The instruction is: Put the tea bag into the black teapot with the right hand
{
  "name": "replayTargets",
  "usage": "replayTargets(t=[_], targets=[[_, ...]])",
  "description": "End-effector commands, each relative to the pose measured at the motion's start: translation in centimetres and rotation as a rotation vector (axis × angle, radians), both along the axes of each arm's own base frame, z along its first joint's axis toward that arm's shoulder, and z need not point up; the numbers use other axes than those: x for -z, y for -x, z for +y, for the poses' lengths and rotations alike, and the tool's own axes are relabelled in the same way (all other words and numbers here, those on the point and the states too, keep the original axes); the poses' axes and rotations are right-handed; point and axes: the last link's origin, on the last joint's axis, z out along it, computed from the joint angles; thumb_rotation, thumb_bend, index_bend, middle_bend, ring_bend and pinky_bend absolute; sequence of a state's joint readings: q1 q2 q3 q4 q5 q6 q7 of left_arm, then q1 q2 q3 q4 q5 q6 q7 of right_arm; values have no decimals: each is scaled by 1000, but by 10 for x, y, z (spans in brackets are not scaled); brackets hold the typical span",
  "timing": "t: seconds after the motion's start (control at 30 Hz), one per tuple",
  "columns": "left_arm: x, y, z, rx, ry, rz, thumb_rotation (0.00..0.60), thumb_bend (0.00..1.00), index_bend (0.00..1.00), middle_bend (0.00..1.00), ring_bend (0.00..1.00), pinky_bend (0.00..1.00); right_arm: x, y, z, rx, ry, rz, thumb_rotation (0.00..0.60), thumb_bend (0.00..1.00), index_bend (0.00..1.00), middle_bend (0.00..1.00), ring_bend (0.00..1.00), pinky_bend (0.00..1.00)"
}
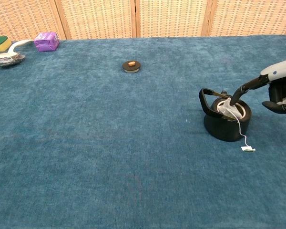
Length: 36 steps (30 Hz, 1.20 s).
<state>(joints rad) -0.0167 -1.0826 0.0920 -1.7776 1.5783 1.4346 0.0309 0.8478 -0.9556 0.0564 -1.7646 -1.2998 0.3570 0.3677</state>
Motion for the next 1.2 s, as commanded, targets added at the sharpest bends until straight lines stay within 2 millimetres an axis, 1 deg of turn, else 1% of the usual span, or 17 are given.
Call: replayTargets(t=[0.03,0.2,0.4,0.63,0.73,0.93,1.2], targets=[[0,0,0,0,0,0,600,273,129,191,85,137,2,3,-2,2,-5,17,600,759,129,1000,1000,1000],[1,1,0,0,2,0,600,274,129,191,86,137,7,6,0,10,-11,27,600,759,129,1000,1000,1000],[2,1,0,0,4,-5,600,273,129,191,85,137,13,4,5,4,-32,34,600,757,130,1000,1000,1000],[1,3,-1,-2,1,-6,600,272,129,191,85,137,19,0,8,-5,-44,33,600,753,129,1000,1000,1000],[0,4,-2,-4,-2,-6,600,273,129,191,85,137,21,-2,6,-10,-40,36,600,753,129,1000,1000,1000],[-1,5,-2,-4,-5,-6,600,274,129,191,85,137,10,-2,1,0,6,34,600,753,129,1000,1000,1000],[0,3,-1,7,-5,-14,600,274,129,190,86,137,-10,-5,5,-2,61,24,600,753,129,1000,1000,1000]])
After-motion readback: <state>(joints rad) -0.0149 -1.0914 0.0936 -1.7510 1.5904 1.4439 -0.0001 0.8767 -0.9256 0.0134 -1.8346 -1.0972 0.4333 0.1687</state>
